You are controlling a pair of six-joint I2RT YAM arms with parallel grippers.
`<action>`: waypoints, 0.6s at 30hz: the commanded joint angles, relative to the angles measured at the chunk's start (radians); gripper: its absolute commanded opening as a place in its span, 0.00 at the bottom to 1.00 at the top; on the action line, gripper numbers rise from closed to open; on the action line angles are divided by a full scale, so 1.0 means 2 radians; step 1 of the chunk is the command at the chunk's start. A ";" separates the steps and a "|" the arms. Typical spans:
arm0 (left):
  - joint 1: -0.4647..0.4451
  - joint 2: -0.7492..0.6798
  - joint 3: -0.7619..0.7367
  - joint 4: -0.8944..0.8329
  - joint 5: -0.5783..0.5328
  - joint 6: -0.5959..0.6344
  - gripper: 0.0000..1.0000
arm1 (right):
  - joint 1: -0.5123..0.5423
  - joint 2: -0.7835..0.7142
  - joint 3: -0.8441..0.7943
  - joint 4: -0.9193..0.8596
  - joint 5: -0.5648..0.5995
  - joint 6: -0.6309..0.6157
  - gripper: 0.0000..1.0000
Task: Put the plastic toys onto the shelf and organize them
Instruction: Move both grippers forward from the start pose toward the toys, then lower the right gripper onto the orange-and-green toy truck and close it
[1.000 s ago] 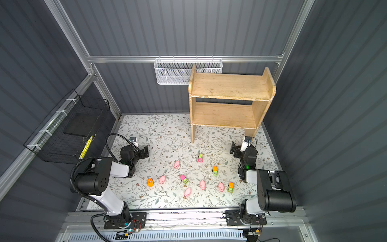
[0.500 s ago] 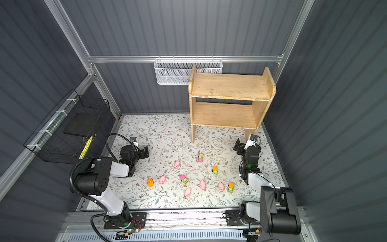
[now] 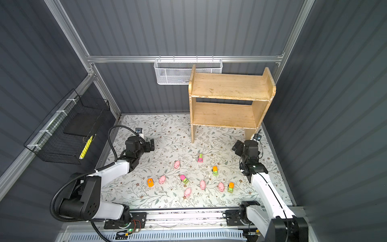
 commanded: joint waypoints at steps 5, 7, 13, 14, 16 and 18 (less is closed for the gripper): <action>-0.104 -0.093 -0.011 -0.078 -0.084 -0.052 1.00 | 0.046 -0.092 -0.003 -0.160 -0.002 0.073 0.99; -0.142 -0.106 -0.012 -0.087 -0.095 -0.066 1.00 | 0.046 -0.126 -0.021 -0.166 -0.018 0.073 0.99; -0.297 -0.092 0.016 -0.126 -0.177 -0.073 1.00 | 0.047 -0.175 -0.024 -0.265 -0.032 0.076 0.87; -0.318 -0.086 0.021 -0.132 -0.190 -0.075 1.00 | 0.049 -0.174 -0.020 -0.286 -0.034 0.084 0.84; -0.351 -0.075 0.033 -0.142 -0.204 -0.083 1.00 | 0.073 -0.172 -0.022 -0.300 -0.040 0.106 0.77; -0.377 -0.067 0.041 -0.149 -0.211 -0.085 1.00 | 0.096 -0.161 -0.012 -0.334 -0.022 0.144 0.71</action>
